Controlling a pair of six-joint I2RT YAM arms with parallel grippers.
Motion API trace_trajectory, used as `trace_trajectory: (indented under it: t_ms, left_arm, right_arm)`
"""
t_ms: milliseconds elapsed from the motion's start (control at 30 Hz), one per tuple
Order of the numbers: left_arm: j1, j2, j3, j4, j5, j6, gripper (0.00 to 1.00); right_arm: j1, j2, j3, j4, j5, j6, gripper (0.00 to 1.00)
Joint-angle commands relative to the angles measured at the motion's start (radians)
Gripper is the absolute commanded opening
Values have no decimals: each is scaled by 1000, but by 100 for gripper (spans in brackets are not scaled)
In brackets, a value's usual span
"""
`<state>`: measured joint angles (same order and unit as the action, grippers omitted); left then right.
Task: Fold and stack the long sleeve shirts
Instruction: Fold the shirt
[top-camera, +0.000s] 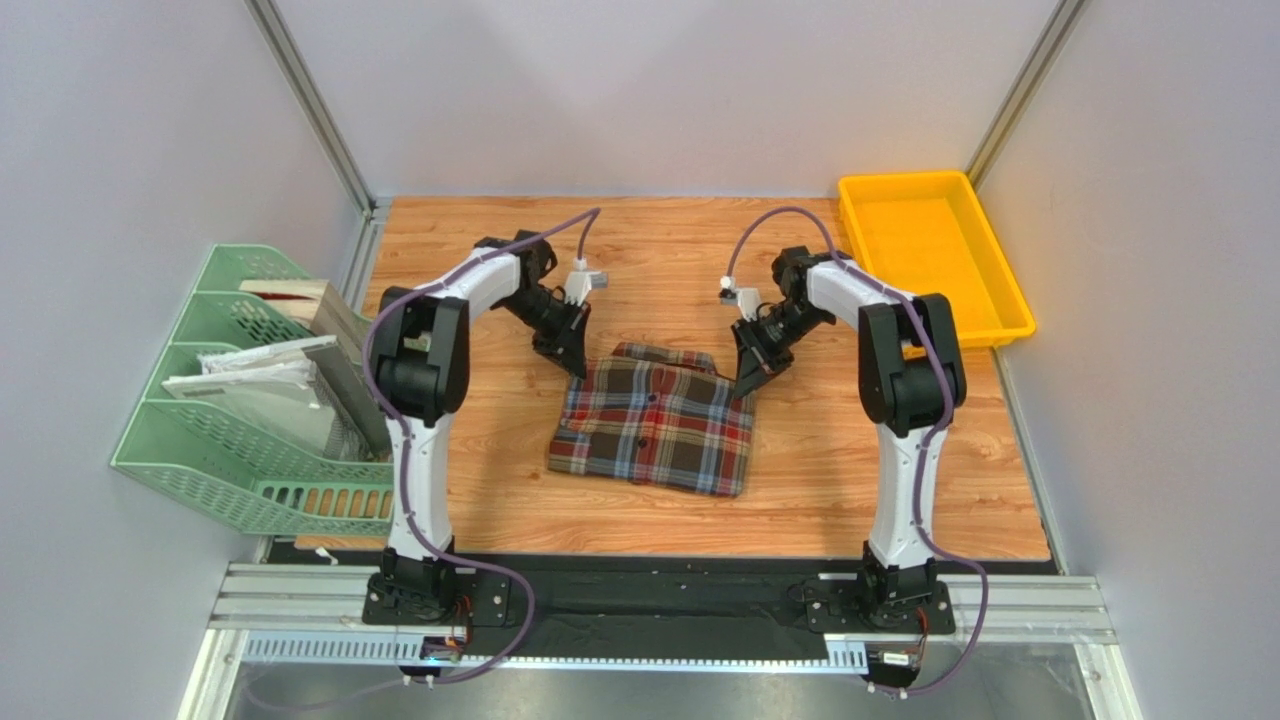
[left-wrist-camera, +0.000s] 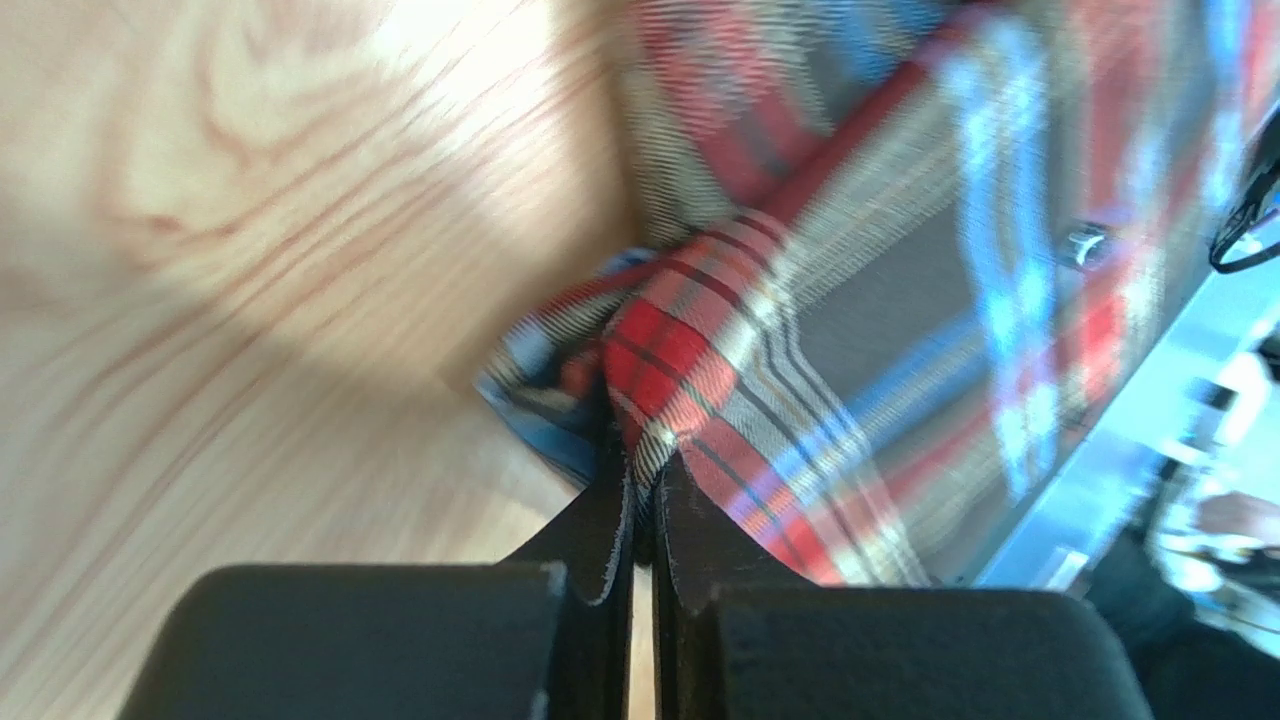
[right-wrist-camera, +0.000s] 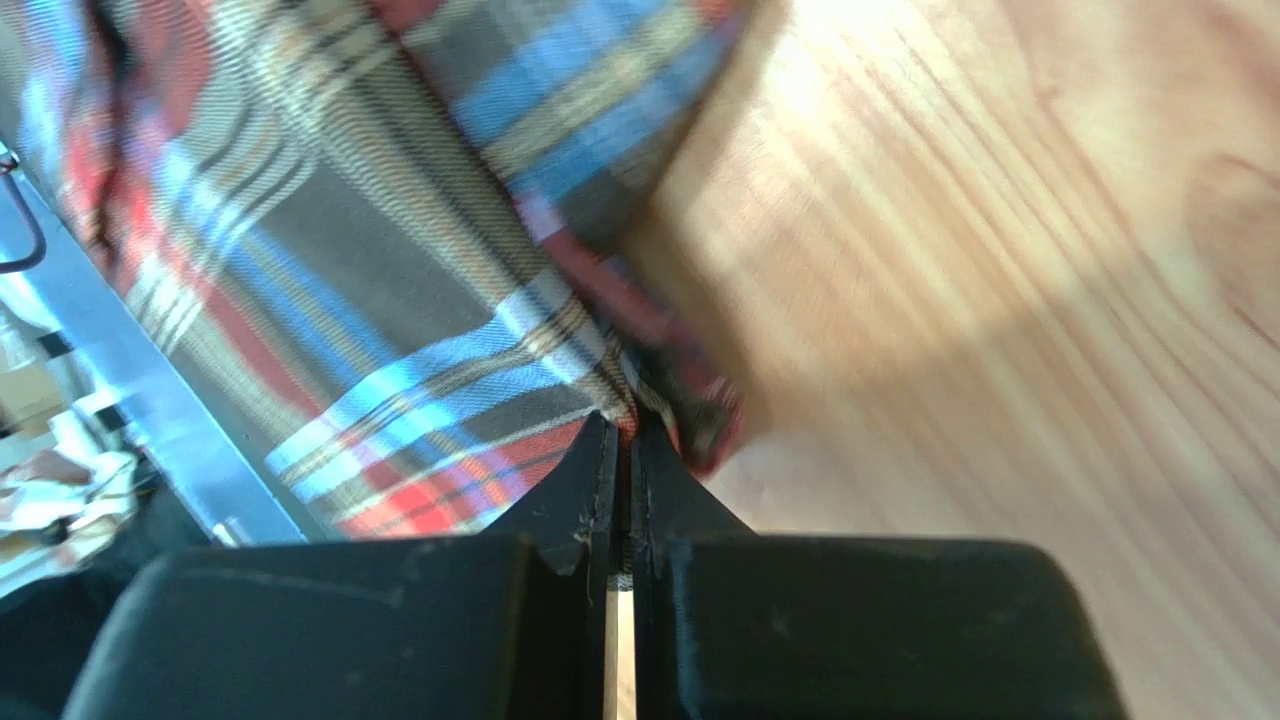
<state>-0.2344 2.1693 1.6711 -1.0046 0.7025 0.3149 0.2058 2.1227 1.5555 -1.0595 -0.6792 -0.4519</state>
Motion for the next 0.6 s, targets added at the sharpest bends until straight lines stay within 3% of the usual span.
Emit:
trace_trajectory:
  t_ms: [0, 300, 333, 367, 400, 433, 500, 567]
  left_arm:
    - [4, 23, -11, -22, -37, -53, 0]
    - [-8, -181, -298, -42, -5, -16, 0]
    - [-8, -210, -330, -37, 15, -11, 0]
    - [-8, -268, -387, -32, 28, 2, 3]
    - [-8, -299, -411, -31, 50, 19, 18]
    - [-8, -331, -434, -32, 66, 36, 26]
    - [-8, -408, -424, -46, 57, 120, 39]
    - [-6, -463, -368, -80, 41, 233, 45]
  right_arm:
    - [15, 34, 11, 24, 29, 1, 0]
    - [67, -202, -382, 64, 6, -2, 0]
    - [67, -261, -424, 56, -8, -4, 8]
    - [67, -292, -434, 29, -14, -7, 19]
    - [69, -318, -431, 0, -41, -16, 29]
    - [67, -364, -407, -34, -57, -27, 44]
    - [66, -400, -361, -137, -106, -53, 47]
    - [63, -438, -298, -158, -128, -35, 47]
